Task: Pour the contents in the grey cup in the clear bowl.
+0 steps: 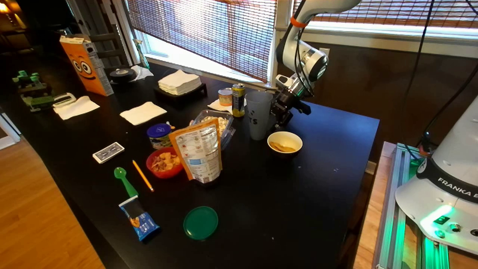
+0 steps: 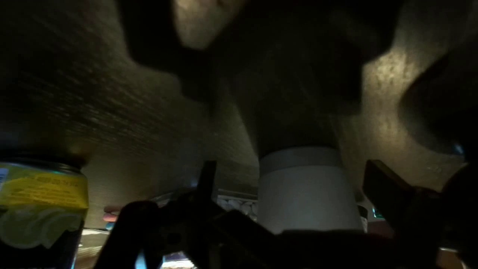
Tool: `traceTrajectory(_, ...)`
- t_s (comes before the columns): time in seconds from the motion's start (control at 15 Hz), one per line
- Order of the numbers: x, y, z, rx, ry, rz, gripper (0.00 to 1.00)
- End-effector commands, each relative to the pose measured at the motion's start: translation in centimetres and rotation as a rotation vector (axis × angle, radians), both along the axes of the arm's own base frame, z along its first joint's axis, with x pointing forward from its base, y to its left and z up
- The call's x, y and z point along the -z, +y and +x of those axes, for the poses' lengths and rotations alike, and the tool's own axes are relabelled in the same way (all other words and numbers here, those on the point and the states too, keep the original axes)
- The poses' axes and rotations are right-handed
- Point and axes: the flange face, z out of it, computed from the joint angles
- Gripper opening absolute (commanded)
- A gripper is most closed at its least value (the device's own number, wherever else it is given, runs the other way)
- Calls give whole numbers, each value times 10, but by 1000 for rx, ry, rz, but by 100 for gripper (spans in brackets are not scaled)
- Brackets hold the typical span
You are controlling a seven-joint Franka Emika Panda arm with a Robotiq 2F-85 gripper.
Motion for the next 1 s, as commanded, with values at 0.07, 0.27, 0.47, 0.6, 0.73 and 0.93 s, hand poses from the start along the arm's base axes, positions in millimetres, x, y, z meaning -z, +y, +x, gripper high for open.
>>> traceTrajectory(0.07, -30, -12, -17, 120, 55, -135, 100)
traceTrajectory(0.27, -55, -20, -30, 199, 86, -240, 100)
traceTrajectory(0.47, -88, -13, -39, 236, 108, -308, 100)
traceTrajectory(0.6, -111, -6, -44, 278, 147, -335, 100)
traceTrajectory(0.73, -135, 1, -44, 311, 164, -367, 100)
traceTrajectory(0.93, -173, 22, -46, 348, 168, -421, 100)
